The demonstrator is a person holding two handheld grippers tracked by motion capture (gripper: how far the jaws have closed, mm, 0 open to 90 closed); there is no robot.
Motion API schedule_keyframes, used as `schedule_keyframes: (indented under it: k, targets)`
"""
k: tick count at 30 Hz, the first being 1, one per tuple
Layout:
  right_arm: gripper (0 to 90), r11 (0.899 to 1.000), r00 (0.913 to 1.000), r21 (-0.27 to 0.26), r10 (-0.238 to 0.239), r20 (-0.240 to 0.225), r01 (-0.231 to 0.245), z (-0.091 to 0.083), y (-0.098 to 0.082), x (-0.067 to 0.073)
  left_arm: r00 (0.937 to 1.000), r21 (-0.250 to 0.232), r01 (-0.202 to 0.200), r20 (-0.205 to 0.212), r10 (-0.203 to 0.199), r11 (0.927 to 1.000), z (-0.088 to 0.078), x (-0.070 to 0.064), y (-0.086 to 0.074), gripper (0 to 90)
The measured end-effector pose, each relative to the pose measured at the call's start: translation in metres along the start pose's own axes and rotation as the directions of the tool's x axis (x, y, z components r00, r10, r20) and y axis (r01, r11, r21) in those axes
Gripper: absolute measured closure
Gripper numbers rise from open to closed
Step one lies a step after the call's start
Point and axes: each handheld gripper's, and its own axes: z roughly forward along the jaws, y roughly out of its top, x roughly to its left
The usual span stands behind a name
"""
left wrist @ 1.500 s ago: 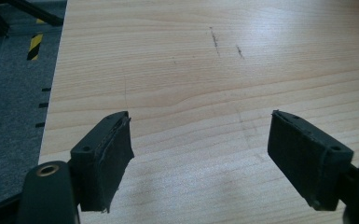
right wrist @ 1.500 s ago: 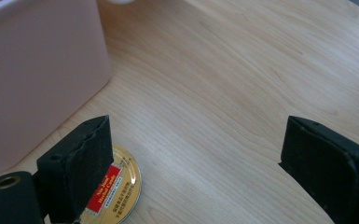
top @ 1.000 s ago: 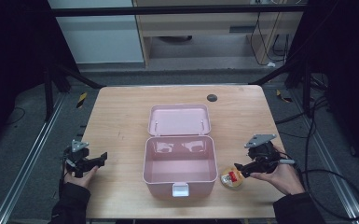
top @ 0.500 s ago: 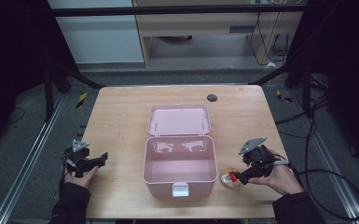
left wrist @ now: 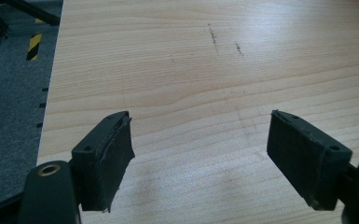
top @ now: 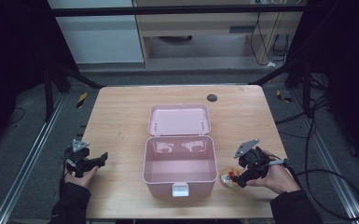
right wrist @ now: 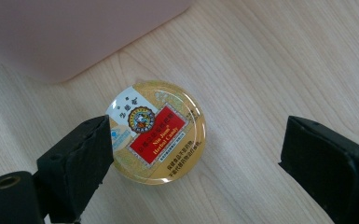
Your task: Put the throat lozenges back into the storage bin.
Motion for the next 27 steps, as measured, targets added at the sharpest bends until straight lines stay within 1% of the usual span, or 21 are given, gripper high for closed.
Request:
schedule_keyframes:
  k: [7, 8, 10, 11, 12, 15, 19, 20, 21, 22, 27]
  targets:
    - [11.6, 0.999, 0.9992, 0.026, -0.033, -0.024, 0.033, 0.005, 0.001, 0.002, 1.0, 0.002, -0.002, -0.001, 0.002, 1.0, 0.0, 0.0, 0.0, 21.4]
    - [12.2, 0.998, 0.9986, 0.036, -0.041, -0.034, 0.042, 0.007, 0.001, 0.004, 1.0, 0.003, -0.003, 0.0, 0.003, 1.0, 0.0, 0.0, 0.0, 21.3]
    - [12.5, 0.998, 0.9979, 0.045, -0.052, -0.039, 0.053, 0.009, 0.002, 0.004, 1.0, 0.002, -0.005, 0.0, 0.005, 1.0, 0.0, 0.0, 0.0, 21.4]
    - [12.5, 0.997, 0.9979, 0.053, -0.049, -0.043, 0.051, 0.01, 0.002, 0.006, 1.0, 0.003, -0.006, 0.0, 0.006, 1.0, 0.0, 0.0, 0.0, 21.4]
    - [12.5, 0.996, 0.997, 0.056, -0.059, -0.05, 0.062, 0.011, 0.002, 0.006, 1.0, 0.003, -0.007, 0.0, 0.007, 1.0, 0.0, 0.0, 0.0, 21.3]
    - [13.2, 0.995, 0.9958, 0.064, -0.066, -0.064, 0.07, 0.013, 0.002, 0.008, 1.0, 0.003, -0.008, -0.002, 0.008, 1.0, 0.0, 0.0, 0.0, 21.4]
    - [14.4, 0.992, 0.9934, 0.078, -0.092, -0.069, 0.097, 0.017, 0.003, 0.01, 1.0, 0.002, -0.008, -0.003, 0.008, 1.0, 0.0, 0.0, 0.0, 21.4]
    - [14.7, 0.992, 0.9933, 0.08, -0.091, -0.072, 0.096, 0.018, 0.003, 0.01, 1.0, 0.002, -0.008, -0.002, 0.008, 1.0, 0.0, 0.0, 0.0, 21.4]
    - [15.0, 0.991, 0.9921, 0.081, -0.102, -0.073, 0.108, 0.019, 0.003, 0.01, 1.0, 0.003, -0.009, -0.003, 0.009, 1.0, 0.0, 0.0, 0.0, 21.4]
    - [15.1, 0.991, 0.9922, 0.087, -0.098, -0.076, 0.105, 0.02, 0.003, 0.011, 0.9999, 0.004, -0.01, -0.003, 0.01, 0.9999, 0.0, 0.0, 0.0, 21.5]
    - [15.6, 0.987, 0.9894, 0.1, -0.117, -0.085, 0.125, 0.026, 0.004, 0.013, 0.9999, 0.008, -0.014, -0.003, 0.014, 0.9999, 0.001, -0.001, 0.0, 21.5]
